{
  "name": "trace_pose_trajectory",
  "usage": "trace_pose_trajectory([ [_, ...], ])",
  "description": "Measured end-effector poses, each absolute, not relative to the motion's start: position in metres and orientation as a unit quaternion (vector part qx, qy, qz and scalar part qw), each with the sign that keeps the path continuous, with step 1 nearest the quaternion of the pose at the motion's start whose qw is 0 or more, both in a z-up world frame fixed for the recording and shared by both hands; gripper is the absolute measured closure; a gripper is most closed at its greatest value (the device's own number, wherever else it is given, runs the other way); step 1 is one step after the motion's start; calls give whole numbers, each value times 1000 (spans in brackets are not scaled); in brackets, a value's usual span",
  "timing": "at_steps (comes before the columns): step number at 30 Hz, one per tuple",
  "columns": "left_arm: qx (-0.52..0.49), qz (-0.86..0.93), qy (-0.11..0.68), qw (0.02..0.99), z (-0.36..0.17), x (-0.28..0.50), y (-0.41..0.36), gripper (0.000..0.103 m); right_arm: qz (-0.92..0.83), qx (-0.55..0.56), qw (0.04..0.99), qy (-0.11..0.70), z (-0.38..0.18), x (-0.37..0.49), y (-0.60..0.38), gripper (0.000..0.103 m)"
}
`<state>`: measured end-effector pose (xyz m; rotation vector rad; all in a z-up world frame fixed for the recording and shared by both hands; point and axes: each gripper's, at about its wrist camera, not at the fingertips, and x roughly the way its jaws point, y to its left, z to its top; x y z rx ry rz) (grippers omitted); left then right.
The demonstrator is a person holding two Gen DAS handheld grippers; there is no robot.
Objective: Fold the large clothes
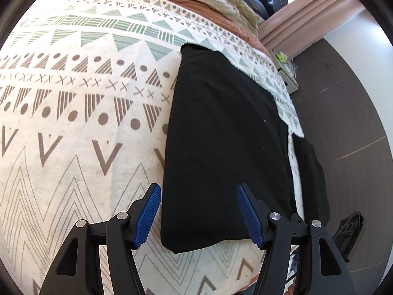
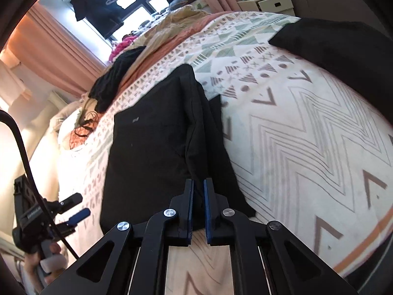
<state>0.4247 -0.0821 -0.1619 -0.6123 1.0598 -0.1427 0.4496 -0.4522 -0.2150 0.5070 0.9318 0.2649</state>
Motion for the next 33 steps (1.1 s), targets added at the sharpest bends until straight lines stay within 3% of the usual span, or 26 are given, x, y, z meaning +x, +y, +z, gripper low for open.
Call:
trace_pose_trajectory([
  [6,-272,-71,518,808,-178,428,-91,40,90,236,843,475,-235,441,-456,95],
  [9,-269,-68,523,806,-182,430,-92,40,88,264,844,458,-229,439,-464,87],
  [13,-263,-67,520,810,-182,434,-92,40,84,263,869,410,-208,439,-474,66],
  [21,-260,-57,510,818,-181,452,-86,40,144,295,862,386,-191,470,-471,64],
  [23,-260,-55,510,818,-182,457,-84,40,160,294,857,391,-189,483,-463,45],
  [24,-261,-55,510,818,-183,460,-83,40,163,290,857,394,-189,488,-459,42],
  [33,-257,-57,503,823,-188,482,-81,40,182,294,832,433,-206,548,-437,42],
])
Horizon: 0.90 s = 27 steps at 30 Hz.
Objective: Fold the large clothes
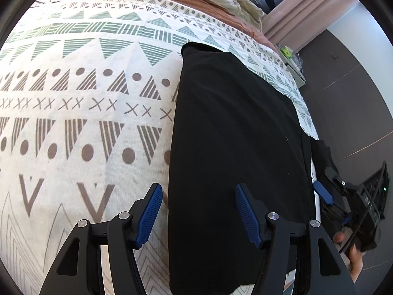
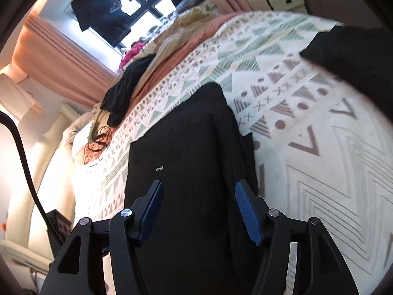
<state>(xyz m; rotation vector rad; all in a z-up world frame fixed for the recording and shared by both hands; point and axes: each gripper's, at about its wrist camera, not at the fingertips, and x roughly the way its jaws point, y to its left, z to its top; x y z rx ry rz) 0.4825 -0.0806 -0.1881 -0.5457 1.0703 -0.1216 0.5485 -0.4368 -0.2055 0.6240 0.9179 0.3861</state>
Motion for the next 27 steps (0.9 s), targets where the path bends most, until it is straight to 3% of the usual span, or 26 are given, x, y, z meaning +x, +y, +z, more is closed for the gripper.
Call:
trace_pose_trajectory([
  [12,-255,-59,508,821,-197,517,-76,40,188,324,799,471,-230,595,-430,44],
  [14,-250,-60,507,823,-196,521,-77,40,198,323,795,474,-230,599,-425,51],
  [15,-247,-59,507,824,-195,522,-77,40,196,322,793,479,-232,601,-423,59],
  [16,-245,-59,508,824,-195,523,-77,40,190,322,790,486,-236,602,-422,77],
  [18,-244,-55,509,824,-194,525,-77,40,184,330,793,479,-237,600,-425,97],
  [23,-224,-58,502,833,-188,530,-81,40,202,337,823,411,-198,582,-434,100],
  [27,-221,-59,503,834,-188,537,-82,40,176,334,833,404,-193,577,-443,101],
])
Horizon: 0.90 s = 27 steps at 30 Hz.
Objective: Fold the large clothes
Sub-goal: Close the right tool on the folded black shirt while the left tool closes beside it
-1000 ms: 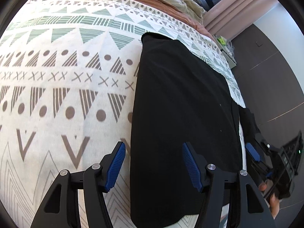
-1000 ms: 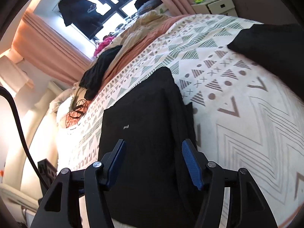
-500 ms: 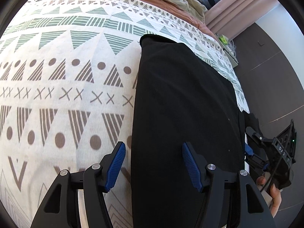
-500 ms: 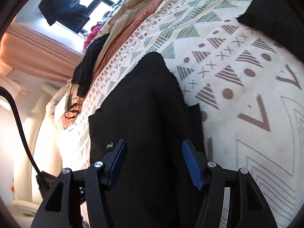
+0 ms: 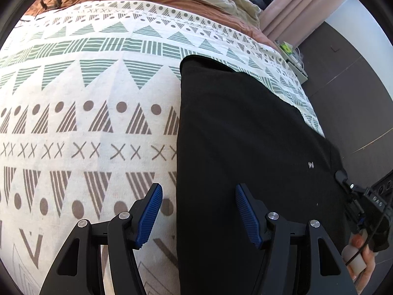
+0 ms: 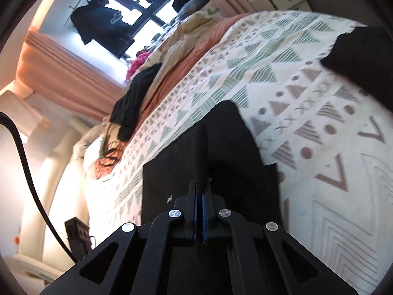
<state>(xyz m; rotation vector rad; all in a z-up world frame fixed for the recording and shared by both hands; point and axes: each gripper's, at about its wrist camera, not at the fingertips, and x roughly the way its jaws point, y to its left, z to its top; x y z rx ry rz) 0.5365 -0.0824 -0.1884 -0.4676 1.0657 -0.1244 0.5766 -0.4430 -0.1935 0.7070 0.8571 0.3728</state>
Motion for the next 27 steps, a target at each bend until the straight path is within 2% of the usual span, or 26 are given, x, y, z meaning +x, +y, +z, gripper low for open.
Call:
trace_pose_trajectory([
  [2,-220,-59,504,833,-190,542,-84,40,157,348,825,417,-206,580,-453,101],
  [8,-234,-72,506,827,-200,555,-85,59,124,370,791,472,-249,596,-462,101],
  [12,-223,-64,507,830,-199,556,-89,64,131,379,774,489,-257,601,-466,100],
  [15,-228,-66,504,830,-199,556,-89,66,144,371,777,487,-248,600,-467,75],
  [17,-230,-68,503,830,-199,555,-88,66,137,363,789,477,-241,597,-474,40],
  [18,-231,-68,503,830,-199,555,-88,66,132,361,791,476,-242,595,-476,37],
  [27,-237,-69,507,826,-199,555,-86,66,166,395,741,517,-277,605,-481,37],
])
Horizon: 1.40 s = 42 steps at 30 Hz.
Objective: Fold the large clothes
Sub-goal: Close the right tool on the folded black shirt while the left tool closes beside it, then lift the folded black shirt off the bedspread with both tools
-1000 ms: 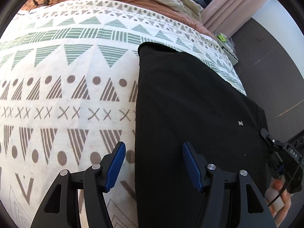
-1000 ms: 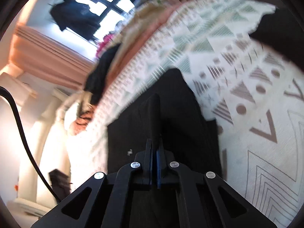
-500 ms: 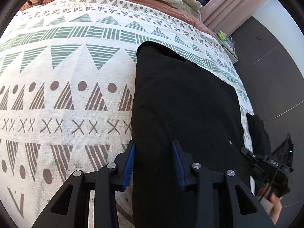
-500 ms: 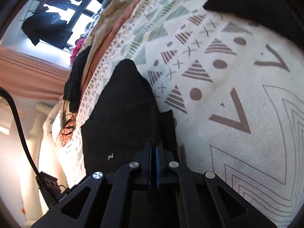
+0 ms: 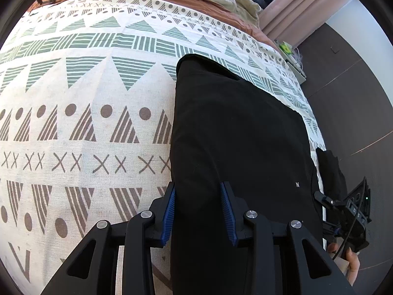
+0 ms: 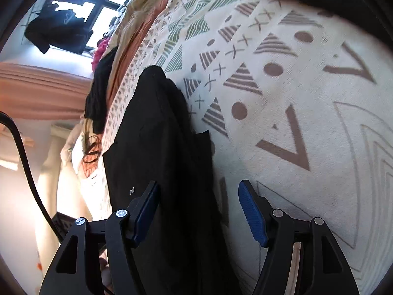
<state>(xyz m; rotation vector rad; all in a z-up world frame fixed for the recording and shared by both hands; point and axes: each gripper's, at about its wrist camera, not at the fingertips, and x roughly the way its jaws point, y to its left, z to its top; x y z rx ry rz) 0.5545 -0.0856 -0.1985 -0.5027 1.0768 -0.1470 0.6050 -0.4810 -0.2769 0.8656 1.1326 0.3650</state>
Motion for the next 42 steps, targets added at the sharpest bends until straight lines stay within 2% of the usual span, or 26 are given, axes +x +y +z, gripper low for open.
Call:
trace_pose_trajectory([
  [6,-232,-71,508,826,-200,561,-85,66,192,431,716,515,-292,628,-484,43],
  [23,-251,-66,520,814,-204,590,-80,61,287,397,697,523,-297,660,-461,54],
  [28,-246,-67,509,822,-206,587,-75,51,299,378,701,526,-296,654,-458,54],
  [30,-257,-64,507,820,-212,589,-74,39,299,379,700,526,-298,655,-456,54],
  [34,-285,-73,499,815,-225,596,-72,36,299,376,705,522,-298,659,-442,54],
  [35,-284,-73,498,816,-224,596,-72,37,299,371,708,521,-298,660,-437,54],
  [36,-283,-77,498,816,-223,597,-74,47,299,368,710,521,-298,660,-436,54],
  [38,-275,-79,502,816,-219,599,-78,53,295,367,712,521,-297,660,-434,59],
  [40,-265,-76,502,819,-212,598,-82,62,294,372,711,519,-298,659,-432,74],
  [42,-256,-78,492,828,-201,594,-86,72,294,370,717,513,-295,656,-433,80],
])
